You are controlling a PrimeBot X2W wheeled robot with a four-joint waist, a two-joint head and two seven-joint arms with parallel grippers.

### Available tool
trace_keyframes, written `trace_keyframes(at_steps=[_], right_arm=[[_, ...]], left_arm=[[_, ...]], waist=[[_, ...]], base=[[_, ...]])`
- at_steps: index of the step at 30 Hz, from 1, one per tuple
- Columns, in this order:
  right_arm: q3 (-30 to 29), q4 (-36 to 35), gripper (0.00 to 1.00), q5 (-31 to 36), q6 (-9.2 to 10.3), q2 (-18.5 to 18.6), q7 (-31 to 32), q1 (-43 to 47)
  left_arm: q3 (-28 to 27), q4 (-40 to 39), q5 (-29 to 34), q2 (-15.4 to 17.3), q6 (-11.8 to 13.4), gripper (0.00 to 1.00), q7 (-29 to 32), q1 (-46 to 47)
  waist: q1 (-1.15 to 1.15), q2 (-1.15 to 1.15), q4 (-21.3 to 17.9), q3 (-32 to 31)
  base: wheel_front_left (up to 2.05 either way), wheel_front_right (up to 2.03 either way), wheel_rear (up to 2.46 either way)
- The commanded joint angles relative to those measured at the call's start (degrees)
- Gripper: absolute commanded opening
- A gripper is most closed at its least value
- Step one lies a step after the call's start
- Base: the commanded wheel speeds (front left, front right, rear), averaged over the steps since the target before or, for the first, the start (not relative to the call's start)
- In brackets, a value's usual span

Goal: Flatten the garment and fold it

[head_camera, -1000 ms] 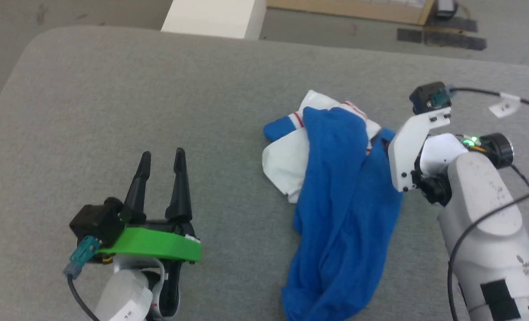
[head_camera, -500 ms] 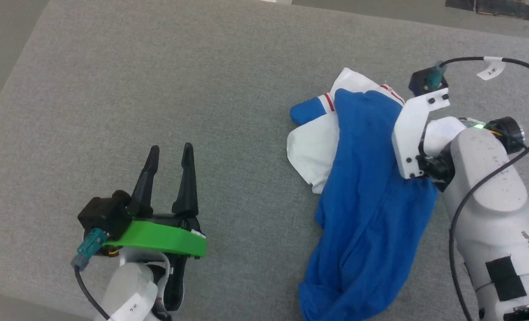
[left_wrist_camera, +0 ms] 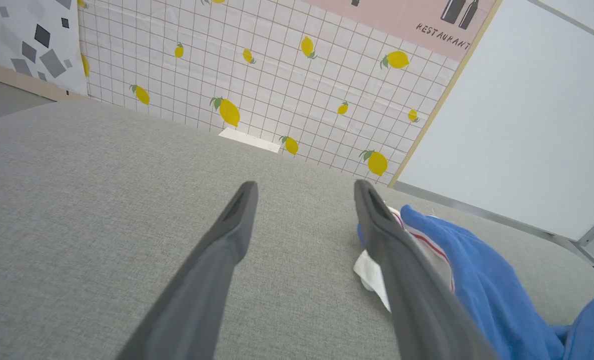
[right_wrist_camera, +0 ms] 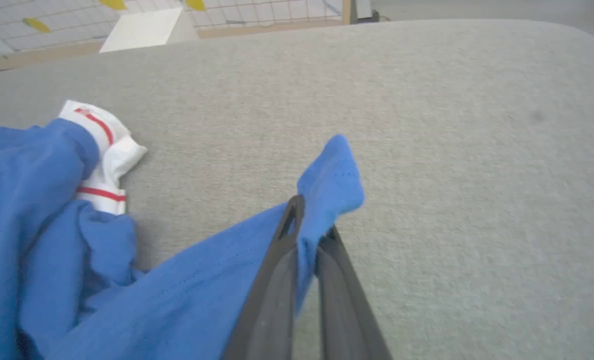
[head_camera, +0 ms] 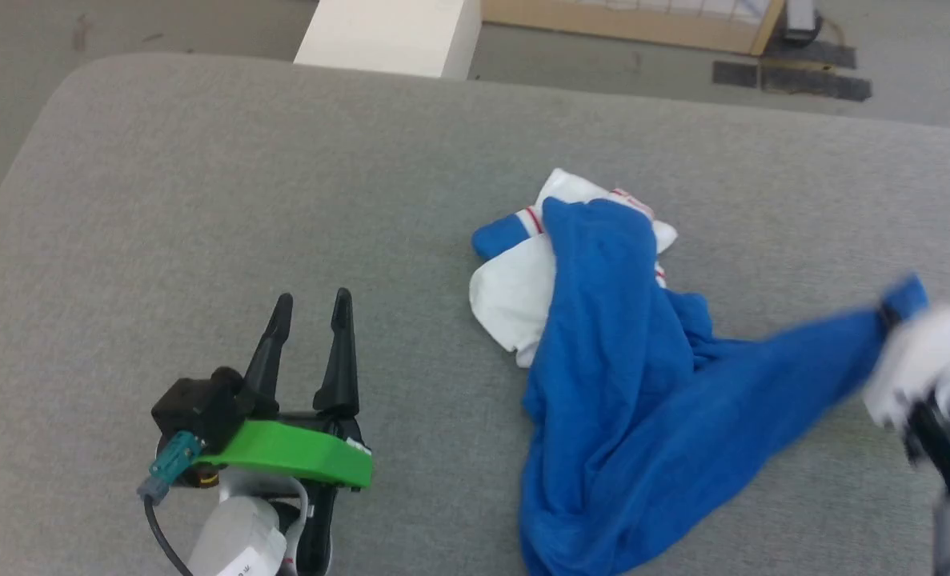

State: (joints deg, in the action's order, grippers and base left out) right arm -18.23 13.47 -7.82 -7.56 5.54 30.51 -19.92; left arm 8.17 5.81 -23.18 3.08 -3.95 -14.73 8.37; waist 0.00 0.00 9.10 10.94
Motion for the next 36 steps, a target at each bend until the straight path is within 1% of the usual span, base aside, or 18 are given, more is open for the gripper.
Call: trace_keyframes(at_steps=[1,2,5,7,8,9,10,14,16,18,20,21,23,26,28,30,32,36], right_arm=[[-1.94,-2.34,0.0,0.12,0.08,-1.0,0.75,4.01],[-5.91,-6.85,0.0,-0.59,0.08,-2.35,3.5,12.47],[-6.27,-7.1,0.0,-4.1,0.08,-2.61,6.5,18.48],[-5.05,-6.57,0.0,-7.92,0.08,-2.63,5.69,20.36],[-4.24,-6.76,0.14,-9.2,0.08,-2.64,3.69,20.78],[-3.95,-6.69,0.76,-10.39,0.08,-2.64,1.95,20.87],[-3.63,-6.83,1.0,-11.84,0.08,-2.64,-0.8,20.56],[-3.52,-8.39,1.0,-14.55,0.08,-2.65,-11.88,17.94],[-4.27,-9.18,1.0,-14.15,0.08,-2.65,-16.71,16.33],[-4.65,-9.72,1.0,-13.48,0.08,-2.66,-19.26,15.14],[-4.73,-9.93,1.0,-12.99,0.08,-2.66,-20.0,14.39],[-4.59,-9.99,1.0,-12.83,0.08,-2.66,-19.93,14.06],[-4.35,-10.16,1.0,-12.46,0.08,-2.66,-19.82,13.51],[-3.8,-10.04,1.0,-12.35,0.08,-2.66,-19.59,13.11],[-3.49,-9.65,1.0,-12.41,0.08,-2.66,-19.71,12.95],[-3.12,-9.11,1.0,-12.66,0.08,-2.66,-20.02,12.76],[-2.62,-8.56,1.0,-12.89,0.08,-2.66,-20.39,12.5],[-2.22,-7.97,1.0,-12.86,0.08,-2.66,-21.2,11.77]], left_arm=[[-0.11,0.06,0.19,-0.19,0.22,1.0,-0.27,-0.73],[-0.35,0.24,0.3,-0.2,0.19,1.0,-0.27,-1.38],[-0.5,0.41,0.38,-0.2,0.18,1.0,-0.27,-1.63],[-0.47,0.67,0.25,-0.2,0.21,1.0,-0.27,-1.81],[-0.44,0.9,0.13,-0.2,0.23,1.0,-0.27,-1.93],[-0.46,1.02,0.06,-0.2,0.26,1.0,-0.27,-2.02],[-0.47,1.27,-0.08,-0.2,0.31,1.0,-0.27,-2.13],[-0.29,1.4,-0.53,0.06,0.48,1.0,0.97,-1.15],[-0.03,1.02,-0.47,0.64,0.45,1.0,2.78,0.79],[0.45,0.58,-0.72,1.16,0.23,1.0,5.6,3.64],[1.22,0.7,-1.32,1.49,0.06,1.0,9.83,6.57],[2.09,0.89,-1.6,1.8,-0.23,1.0,12.99,8.7],[3.77,2.08,-3.2,1.77,-0.54,1.0,20.42,12.29],[7.8,4.24,-5.22,1.75,-1.23,1.0,33.26,17.39],[10.01,5.87,-5.64,1.7,-1.38,1.0,39.65,20.07],[12.09,8.06,-5.13,1.73,-1.39,1.0,44.23,22.1],[13.7,10.73,-5.18,1.6,-1.54,1.0,47.37,23.22],[15.52,15.46,-4.77,1.69,-1.8,1.0,49.69,24.36]], waist=[[0.0,0.0,-2.64,-2.61],[0.0,0.0,-3.38,-3.27],[0.0,0.0,-3.83,-3.51],[0.0,0.0,-4.18,-3.78],[0.0,0.0,-4.4,-3.99],[0.0,0.0,-4.57,-4.1],[0.0,0.0,-4.86,-4.21],[0.0,0.0,-5.91,-4.31],[0.0,0.0,-6.41,-4.12],[0.0,0.0,-6.98,-3.9],[0.0,0.0,-7.52,-3.57],[0.0,0.0,-7.84,-3.36],[0.0,0.0,-8.55,-2.88],[0.0,0.0,-9.63,-1.93],[0.0,0.0,-10.24,-1.18],[0.0,0.0,-10.89,-0.33],[0.0,0.0,-11.61,0.36],[0.0,0.0,-12.71,1.64]], base=[[0.0,0.0,0.0],[0.0,0.0,0.0],[0.0,0.0,0.0],[0.0,0.0,0.0],[0.0,0.0,0.0],[0.0,0.0,0.0],[0.0,0.0,0.0],[0.0,0.0,0.0],[0.0,0.0,0.0],[0.0,0.0,0.0],[0.0,0.0,0.0],[0.0,0.0,0.0],[0.0,0.0,0.0],[0.0,0.0,0.0],[0.0,0.0,0.0],[0.0,0.0,0.0],[0.0,0.0,0.0],[0.0,0.0,0.0]])
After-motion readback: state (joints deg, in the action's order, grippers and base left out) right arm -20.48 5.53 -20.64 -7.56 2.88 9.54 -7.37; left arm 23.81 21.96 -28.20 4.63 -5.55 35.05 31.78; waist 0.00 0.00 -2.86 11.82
